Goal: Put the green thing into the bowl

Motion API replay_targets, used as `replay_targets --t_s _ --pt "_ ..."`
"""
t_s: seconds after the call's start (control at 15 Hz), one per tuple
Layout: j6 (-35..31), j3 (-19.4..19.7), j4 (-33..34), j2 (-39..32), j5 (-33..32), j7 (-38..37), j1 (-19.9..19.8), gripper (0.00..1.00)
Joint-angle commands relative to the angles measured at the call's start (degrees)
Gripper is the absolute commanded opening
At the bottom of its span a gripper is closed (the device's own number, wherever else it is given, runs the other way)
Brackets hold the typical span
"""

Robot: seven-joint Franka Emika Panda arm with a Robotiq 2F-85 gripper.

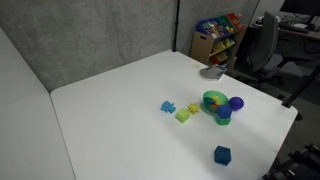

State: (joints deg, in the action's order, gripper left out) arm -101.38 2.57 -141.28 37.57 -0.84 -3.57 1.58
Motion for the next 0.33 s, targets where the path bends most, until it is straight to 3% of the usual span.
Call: replay_targets --t_s 0.0,0.27 --pt "-1.66 0.40 -1.45 0.98 1.38 2.04 -1.13 1.00" --pt "-0.62 -0.77 -0.59 -0.18 0.76 0.65 -1.30 1.00"
